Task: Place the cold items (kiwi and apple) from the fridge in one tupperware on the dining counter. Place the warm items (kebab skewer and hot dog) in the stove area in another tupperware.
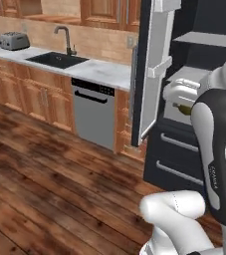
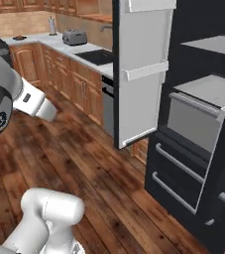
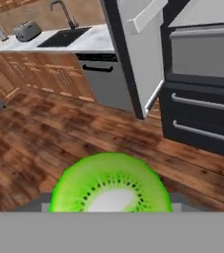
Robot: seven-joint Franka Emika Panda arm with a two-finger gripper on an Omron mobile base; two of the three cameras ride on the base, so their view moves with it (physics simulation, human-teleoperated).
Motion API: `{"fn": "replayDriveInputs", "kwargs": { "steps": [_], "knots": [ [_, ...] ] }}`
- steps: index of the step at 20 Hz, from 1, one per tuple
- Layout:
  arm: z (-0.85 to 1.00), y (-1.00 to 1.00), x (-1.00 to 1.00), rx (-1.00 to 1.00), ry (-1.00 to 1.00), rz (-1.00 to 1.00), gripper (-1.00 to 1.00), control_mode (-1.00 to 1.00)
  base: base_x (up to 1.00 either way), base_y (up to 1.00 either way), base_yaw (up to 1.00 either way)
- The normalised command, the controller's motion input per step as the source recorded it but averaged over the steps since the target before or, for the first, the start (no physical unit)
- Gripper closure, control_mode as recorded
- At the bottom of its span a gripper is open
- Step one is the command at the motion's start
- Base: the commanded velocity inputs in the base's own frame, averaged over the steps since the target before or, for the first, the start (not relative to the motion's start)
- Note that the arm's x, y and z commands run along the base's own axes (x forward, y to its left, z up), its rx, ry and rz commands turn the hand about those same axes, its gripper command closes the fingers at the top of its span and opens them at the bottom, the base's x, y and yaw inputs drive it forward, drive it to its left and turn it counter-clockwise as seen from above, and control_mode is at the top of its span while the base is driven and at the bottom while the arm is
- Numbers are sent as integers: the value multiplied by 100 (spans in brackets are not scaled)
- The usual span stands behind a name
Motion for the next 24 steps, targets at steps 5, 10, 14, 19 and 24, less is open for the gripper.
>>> {"fn": "replayDriveInputs", "kwargs": {
  "steps": [5, 10, 14, 19, 24],
  "knots": [
    [0, 0, 0, 0, 0, 0, 100, 100, -75, -24, 74],
    [0, 0, 0, 0, 0, 0, 100, 100, -88, -37, 74],
    [0, 0, 0, 0, 0, 0, 100, 100, -100, -31, 62],
    [0, 0, 0, 0, 0, 0, 100, 100, -100, -16, 44],
    [0, 0, 0, 0, 0, 0, 100, 100, -100, -5, 35]
  ]
}}
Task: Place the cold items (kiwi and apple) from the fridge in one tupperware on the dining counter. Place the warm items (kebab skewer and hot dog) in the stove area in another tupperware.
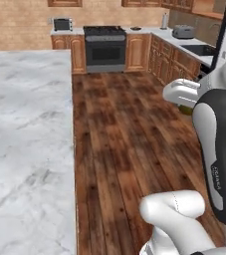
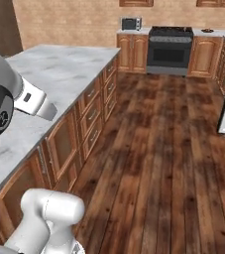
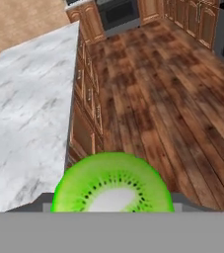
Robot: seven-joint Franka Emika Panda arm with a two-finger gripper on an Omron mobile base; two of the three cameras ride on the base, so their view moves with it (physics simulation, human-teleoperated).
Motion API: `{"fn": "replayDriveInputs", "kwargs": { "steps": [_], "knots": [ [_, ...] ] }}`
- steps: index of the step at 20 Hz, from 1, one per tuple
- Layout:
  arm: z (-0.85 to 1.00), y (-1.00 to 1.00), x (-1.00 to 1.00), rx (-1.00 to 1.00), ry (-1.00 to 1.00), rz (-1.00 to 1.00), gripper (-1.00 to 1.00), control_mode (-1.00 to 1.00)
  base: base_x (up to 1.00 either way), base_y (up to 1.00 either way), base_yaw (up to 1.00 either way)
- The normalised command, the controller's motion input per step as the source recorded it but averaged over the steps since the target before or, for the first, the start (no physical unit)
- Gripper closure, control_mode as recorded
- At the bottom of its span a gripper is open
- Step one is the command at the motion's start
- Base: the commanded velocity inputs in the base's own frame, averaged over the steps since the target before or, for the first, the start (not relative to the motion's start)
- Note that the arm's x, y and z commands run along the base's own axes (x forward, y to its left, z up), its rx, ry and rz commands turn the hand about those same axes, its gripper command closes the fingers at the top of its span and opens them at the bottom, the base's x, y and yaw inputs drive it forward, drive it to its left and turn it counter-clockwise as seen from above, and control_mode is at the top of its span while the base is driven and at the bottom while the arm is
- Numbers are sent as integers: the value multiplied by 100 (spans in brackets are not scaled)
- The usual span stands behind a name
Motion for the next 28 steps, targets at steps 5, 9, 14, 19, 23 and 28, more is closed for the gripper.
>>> {"fn": "replayDriveInputs", "kwargs": {
  "steps": [5, 9, 14, 19, 23, 28],
  "knots": [
    [0, 0, 0, 0, 0, 0, 100, 100, -100, -1, 22],
    [0, 0, 0, 0, 0, 0, 100, 100, -100, 4, 9],
    [0, 0, 0, 0, 0, 0, 100, 100, -92, 51, 7],
    [0, 0, 0, 0, 0, 0, 100, 100, -23, 100, 0],
    [0, 0, 0, 0, 0, 0, 100, 100, -2, 100, 0],
    [0, 0, 0, 0, 0, 0, 100, 100, 0, 100, -3]
  ]
}}
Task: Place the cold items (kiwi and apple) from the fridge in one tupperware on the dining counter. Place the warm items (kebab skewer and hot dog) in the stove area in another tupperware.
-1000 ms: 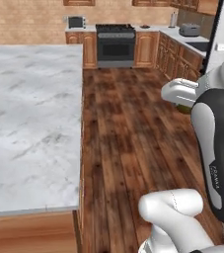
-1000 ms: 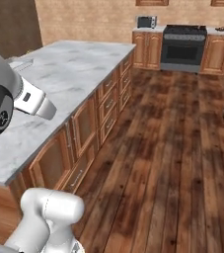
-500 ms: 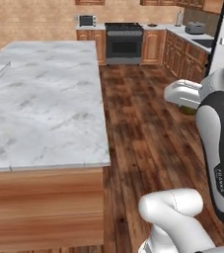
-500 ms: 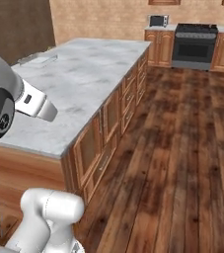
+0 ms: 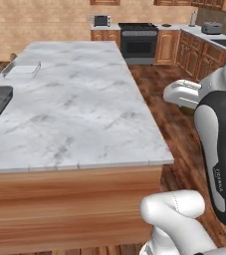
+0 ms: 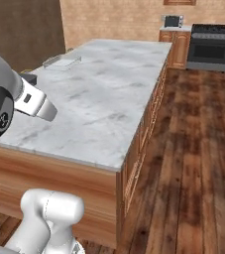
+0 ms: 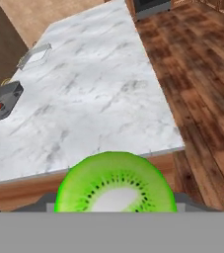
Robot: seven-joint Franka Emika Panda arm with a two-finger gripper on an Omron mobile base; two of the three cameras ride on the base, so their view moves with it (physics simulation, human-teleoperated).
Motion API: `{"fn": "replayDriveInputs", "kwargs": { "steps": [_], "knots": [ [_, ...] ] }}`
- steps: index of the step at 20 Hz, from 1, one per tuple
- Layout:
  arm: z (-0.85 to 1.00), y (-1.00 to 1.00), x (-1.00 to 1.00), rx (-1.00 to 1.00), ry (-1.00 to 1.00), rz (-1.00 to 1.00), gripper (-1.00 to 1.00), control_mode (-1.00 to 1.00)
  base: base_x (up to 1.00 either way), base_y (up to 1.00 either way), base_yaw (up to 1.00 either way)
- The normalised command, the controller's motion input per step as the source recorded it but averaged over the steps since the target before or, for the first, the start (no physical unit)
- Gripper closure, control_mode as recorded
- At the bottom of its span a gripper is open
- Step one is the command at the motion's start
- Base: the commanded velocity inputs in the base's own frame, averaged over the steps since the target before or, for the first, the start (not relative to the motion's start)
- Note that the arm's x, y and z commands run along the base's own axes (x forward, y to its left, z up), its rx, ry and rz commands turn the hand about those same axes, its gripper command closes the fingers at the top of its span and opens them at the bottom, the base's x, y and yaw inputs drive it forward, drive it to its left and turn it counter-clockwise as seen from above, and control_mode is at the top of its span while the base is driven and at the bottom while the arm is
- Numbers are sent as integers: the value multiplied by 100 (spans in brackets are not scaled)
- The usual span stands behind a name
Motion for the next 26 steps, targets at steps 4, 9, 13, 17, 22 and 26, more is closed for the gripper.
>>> {"fn": "replayDriveInputs", "kwargs": {
  "steps": [4, 9, 13, 17, 22, 26],
  "knots": [
    [0, 0, 0, 0, 0, 0, 100, 100, 0, 100, -6],
    [0, 0, 0, 0, 0, 0, 100, 100, 0, 100, -12],
    [0, 0, 0, 0, 0, 0, 100, 100, 3, 100, -22],
    [0, 0, 0, 0, 0, 0, 100, 100, 12, 100, -27],
    [0, 0, 0, 0, 0, 0, 100, 100, 18, 100, -30],
    [0, 0, 0, 0, 0, 0, 100, 100, 37, 100, -38]
  ]
}}
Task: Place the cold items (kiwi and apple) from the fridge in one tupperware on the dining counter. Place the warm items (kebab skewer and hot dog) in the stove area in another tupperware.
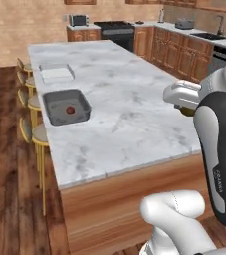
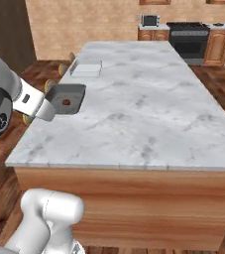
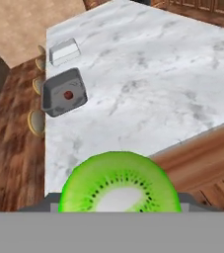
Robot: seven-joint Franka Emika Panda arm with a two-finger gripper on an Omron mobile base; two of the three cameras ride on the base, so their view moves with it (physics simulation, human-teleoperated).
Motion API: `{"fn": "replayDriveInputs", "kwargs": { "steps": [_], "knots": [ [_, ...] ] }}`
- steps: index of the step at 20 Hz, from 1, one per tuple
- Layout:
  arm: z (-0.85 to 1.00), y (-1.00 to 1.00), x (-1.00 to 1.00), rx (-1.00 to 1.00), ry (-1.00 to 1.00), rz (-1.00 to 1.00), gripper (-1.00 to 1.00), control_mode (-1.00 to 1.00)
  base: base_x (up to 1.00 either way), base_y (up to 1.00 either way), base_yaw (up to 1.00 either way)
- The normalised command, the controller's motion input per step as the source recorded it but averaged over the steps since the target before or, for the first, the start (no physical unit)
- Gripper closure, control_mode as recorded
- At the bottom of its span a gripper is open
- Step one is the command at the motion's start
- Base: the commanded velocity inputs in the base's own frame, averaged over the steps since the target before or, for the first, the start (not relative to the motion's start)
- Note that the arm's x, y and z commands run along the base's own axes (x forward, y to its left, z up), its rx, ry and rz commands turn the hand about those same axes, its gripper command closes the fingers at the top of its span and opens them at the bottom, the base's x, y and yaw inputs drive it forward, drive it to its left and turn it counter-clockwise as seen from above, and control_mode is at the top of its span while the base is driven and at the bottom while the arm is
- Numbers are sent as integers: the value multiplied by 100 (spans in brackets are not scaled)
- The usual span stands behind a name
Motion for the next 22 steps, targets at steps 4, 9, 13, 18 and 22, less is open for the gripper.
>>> {"fn": "replayDriveInputs", "kwargs": {
  "steps": [4, 9, 13, 18, 22],
  "knots": [
    [0, 0, 0, 0, 0, 0, 100, 100, 47, 100, -46],
    [0, 0, 0, 0, 0, 0, 100, 100, 38, 100, -44],
    [0, 0, 0, 0, 0, 0, 100, 100, 8, 100, -46],
    [0, 0, 0, 0, 0, 0, 100, 100, 3, 100, -45],
    [0, 0, 0, 0, 0, 0, 100, 100, 24, 100, -51]
  ]
}}
